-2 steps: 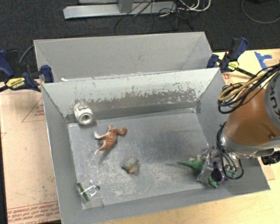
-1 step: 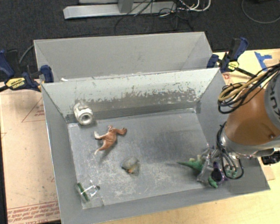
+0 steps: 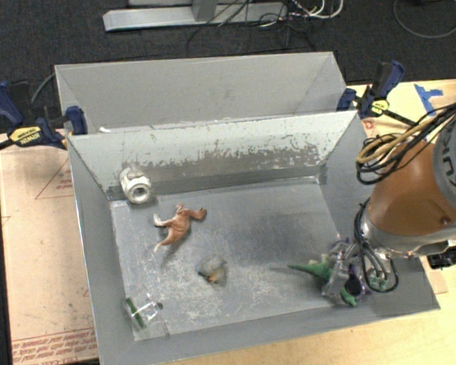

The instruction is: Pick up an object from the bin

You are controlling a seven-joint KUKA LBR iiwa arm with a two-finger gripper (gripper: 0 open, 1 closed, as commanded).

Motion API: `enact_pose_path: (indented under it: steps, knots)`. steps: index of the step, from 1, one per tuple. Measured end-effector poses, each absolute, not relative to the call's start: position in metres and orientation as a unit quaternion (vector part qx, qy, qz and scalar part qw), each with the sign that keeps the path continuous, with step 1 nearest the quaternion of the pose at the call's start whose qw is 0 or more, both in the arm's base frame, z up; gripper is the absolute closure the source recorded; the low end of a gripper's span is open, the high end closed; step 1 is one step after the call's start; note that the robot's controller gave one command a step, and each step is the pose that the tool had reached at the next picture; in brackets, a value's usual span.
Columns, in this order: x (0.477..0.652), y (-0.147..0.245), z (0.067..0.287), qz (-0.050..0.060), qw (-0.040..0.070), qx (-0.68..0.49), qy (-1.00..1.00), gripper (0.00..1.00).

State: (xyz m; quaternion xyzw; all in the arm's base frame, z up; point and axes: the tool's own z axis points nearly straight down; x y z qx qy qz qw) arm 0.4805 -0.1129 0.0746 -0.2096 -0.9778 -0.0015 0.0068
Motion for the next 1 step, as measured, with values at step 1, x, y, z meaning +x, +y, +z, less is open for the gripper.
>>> enact_pose_path:
  steps: [1]
  knots:
    - [0.4785,-0.1127,0.0956,-0.002,0.010,-0.210,-0.978,1.00]
